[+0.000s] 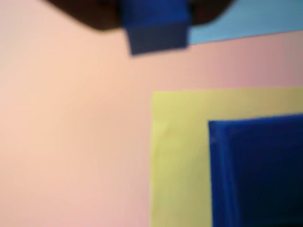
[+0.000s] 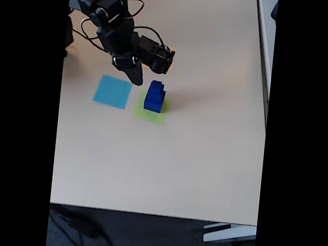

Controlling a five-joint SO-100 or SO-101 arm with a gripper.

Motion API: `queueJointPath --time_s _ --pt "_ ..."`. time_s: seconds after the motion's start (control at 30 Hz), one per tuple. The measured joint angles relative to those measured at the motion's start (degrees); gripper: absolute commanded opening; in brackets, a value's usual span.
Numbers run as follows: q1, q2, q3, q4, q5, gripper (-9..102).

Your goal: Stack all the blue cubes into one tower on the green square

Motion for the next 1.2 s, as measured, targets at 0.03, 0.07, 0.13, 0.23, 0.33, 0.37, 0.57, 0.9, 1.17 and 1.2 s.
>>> queueJointPath --time_s 0.03,0.07,0.13,0.23,0.33,0.37,0.57,0.9,1.17,1.2 --pt "0.0 -1.9 -3.2 1.2 0.1 0" --pt "0.1 -3.3 -5.9 2.3 0.2 0" --pt "-0.1 -4.3 -9.8 4.1 0.8 0" --pt "-0.9 -4.7 -12.7 5.4 1.5 0" --pt "-2.1 -5.3 -13.1 5.4 2.5 0" --pt "-2.6 -5.4 -13.1 5.4 2.6 0" --pt "-5.8 -5.4 -13.5 5.4 4.8 0" --pt "-7.1 -5.4 -10.9 1.7 5.3 0" --pt "-7.2 -5.4 -5.2 -3.6 5.3 1" --pt "-7.2 -5.4 -4.9 -3.6 5.3 1"
